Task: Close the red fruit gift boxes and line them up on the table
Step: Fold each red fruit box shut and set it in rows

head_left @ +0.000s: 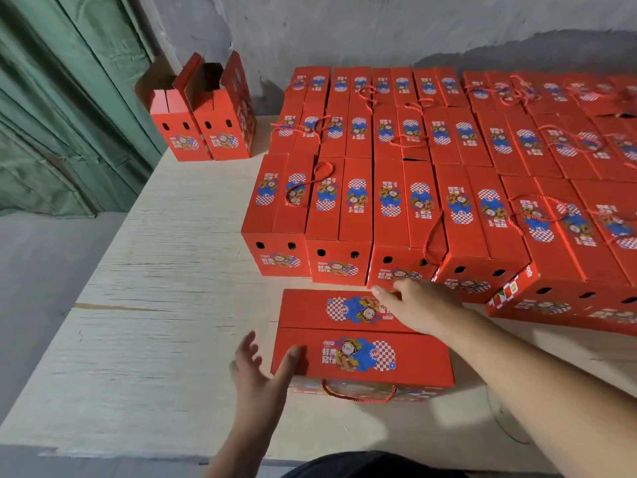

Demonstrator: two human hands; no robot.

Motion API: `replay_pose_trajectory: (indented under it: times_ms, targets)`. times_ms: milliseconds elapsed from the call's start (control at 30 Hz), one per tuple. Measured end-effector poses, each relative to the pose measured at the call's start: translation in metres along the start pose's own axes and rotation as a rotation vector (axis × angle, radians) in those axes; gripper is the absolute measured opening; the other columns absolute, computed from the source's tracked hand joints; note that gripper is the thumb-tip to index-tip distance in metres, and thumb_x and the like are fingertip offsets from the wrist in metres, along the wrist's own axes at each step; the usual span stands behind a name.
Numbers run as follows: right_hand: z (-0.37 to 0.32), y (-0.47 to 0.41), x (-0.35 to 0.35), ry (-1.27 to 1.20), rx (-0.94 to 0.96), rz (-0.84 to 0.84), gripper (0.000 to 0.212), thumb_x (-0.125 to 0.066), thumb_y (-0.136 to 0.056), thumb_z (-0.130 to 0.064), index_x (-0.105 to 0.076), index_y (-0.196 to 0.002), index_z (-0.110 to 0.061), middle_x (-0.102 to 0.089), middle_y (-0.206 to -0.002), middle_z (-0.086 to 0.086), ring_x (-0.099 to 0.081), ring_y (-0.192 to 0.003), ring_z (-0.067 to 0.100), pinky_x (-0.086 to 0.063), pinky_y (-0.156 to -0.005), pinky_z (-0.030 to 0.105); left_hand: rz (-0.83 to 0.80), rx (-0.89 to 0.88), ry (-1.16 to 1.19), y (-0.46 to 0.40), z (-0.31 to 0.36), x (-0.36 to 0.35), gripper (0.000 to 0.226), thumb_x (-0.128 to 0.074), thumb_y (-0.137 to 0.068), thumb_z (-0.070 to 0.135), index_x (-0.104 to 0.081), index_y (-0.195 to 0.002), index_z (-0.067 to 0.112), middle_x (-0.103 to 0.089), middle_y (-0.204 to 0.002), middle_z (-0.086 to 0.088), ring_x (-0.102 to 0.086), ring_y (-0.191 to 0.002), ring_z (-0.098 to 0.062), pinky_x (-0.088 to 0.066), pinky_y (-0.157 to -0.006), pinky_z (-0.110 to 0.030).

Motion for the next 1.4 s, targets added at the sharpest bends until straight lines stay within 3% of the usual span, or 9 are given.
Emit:
replay_pose_trajectory:
  times_ms: [133,267,367,500,667,800,1033,1167,1400]
  targets:
    - [-0.027,-0.023,-0.002,-0.111,0.016,-0.163,0.069,-0.029,-0.099,-0.071,-0.046,-0.060,-0.016,-0.037,-0.056,-0.002,-0.042,-0.051,0.020,-0.030,-0.054,0.030,-0.317,0.752,0.408,0.041,-0.025,-0.017,0.103,-0.059,-0.068,0.084,-0.046,-0.141,0.012,-0.053,-0.144,-0.016,-0.055,-0.127,-0.036,-0.047,-0.105,-0.048]
    - [-0.051,-0.020,-0.004,-0.490,0.145,-0.157,0.021,-0.063,-0.096,-0.043,-0.062,-0.087,-0.025,-0.065,-0.078,-0.006,-0.060,-0.068,0.014,-0.044,-0.063,0.031,-0.715,0.680,0.371,0.054,0.009,-0.040,0.080,-0.053,-0.082,0.075,-0.068,-0.127,0.010,-0.073,-0.127,-0.005,-0.068,-0.109,-0.022,-0.054,-0.086,-0.030]
    - [-0.061,0.000,-0.001,-0.614,0.260,0.029,0.007,-0.068,-0.096,-0.026,-0.065,-0.092,-0.022,-0.064,-0.086,-0.010,-0.061,-0.082,0.006,-0.047,-0.073,0.030,-0.626,0.661,0.423,0.061,0.024,-0.049,0.037,-0.069,-0.090,0.047,-0.072,-0.109,0.016,-0.077,-0.113,-0.001,-0.048,-0.061,-0.009,-0.036,-0.058,-0.020]
    - [-0.066,0.045,0.005,-0.822,0.380,0.001,0.016,-0.065,-0.098,-0.016,-0.058,-0.085,-0.022,-0.054,-0.077,-0.014,-0.049,-0.073,-0.003,-0.042,-0.072,0.020,-0.551,0.761,0.638,0.071,0.033,-0.053,0.010,-0.063,-0.096,0.029,-0.062,-0.087,0.024,-0.070,-0.085,0.009,-0.036,-0.048,-0.004,-0.026,-0.048,-0.019]
    - [-0.071,0.096,-0.008,-0.735,0.385,-0.338,0.019,-0.064,-0.094,-0.043,-0.060,-0.106,-0.028,-0.069,-0.092,-0.006,-0.062,-0.082,0.005,-0.051,-0.079,0.029,-0.515,0.535,0.728,0.073,0.074,-0.043,0.015,-0.059,-0.089,0.027,-0.067,-0.077,0.025,-0.059,-0.078,0.004,-0.051,-0.060,-0.006,-0.034,-0.062,-0.027]
    - [-0.083,0.102,0.004,-0.522,0.463,-0.213,0.013,-0.065,-0.096,-0.034,-0.066,-0.096,-0.022,-0.065,-0.086,-0.006,-0.061,-0.079,0.008,-0.053,-0.076,0.040,-0.478,0.074,0.430,0.075,0.128,-0.027,0.028,-0.054,-0.096,0.045,-0.077,-0.090,0.030,-0.076,-0.097,0.003,-0.070,-0.084,-0.010,-0.051,-0.077,-0.031]
    - [-0.085,0.076,0.074,-1.073,0.220,-0.096,0.013,-0.058,-0.099,-0.009,-0.070,-0.094,-0.008,-0.064,-0.072,0.002,-0.058,-0.069,0.015,-0.047,-0.075,0.038,-0.540,-0.311,0.212,0.065,0.171,-0.015,0.032,-0.058,-0.089,0.069,-0.075,-0.108,0.049,-0.066,-0.119,0.012,-0.063,-0.111,0.007,-0.051,-0.092,-0.020]
    - [-0.095,0.072,0.088,-1.074,0.300,-0.121,0.015,-0.061,-0.101,-0.023,-0.072,-0.109,-0.016,-0.056,-0.063,-0.011,-0.054,-0.062,0.009,-0.045,-0.071,0.023,-0.272,-0.413,0.197,0.049,0.149,-0.009,0.038,-0.056,-0.087,0.061,-0.077,-0.107,0.036,-0.068,-0.111,0.011,-0.066,-0.112,-0.009,-0.050,-0.096,-0.035]
    - [-0.084,0.066,0.082,-0.970,0.209,-0.099,0.032,-0.055,-0.104,-0.036,-0.068,-0.093,-0.009,-0.057,-0.056,-0.003,-0.057,-0.059,0.023,-0.053,-0.084,0.045,-0.018,-0.373,-0.354,0.014,0.047,0.002,0.052,-0.073,-0.092,0.041,-0.052,-0.138,0.030,-0.049,-0.132,0.000,-0.045,-0.129,-0.022,-0.033,-0.109,-0.036]
Point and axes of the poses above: each hand's wrist, its own y-axis away from the middle knuckle, its own x-axis out of the back of the hand, z = x × y, the point moved 3 cm from there along -y, towards the middle knuckle
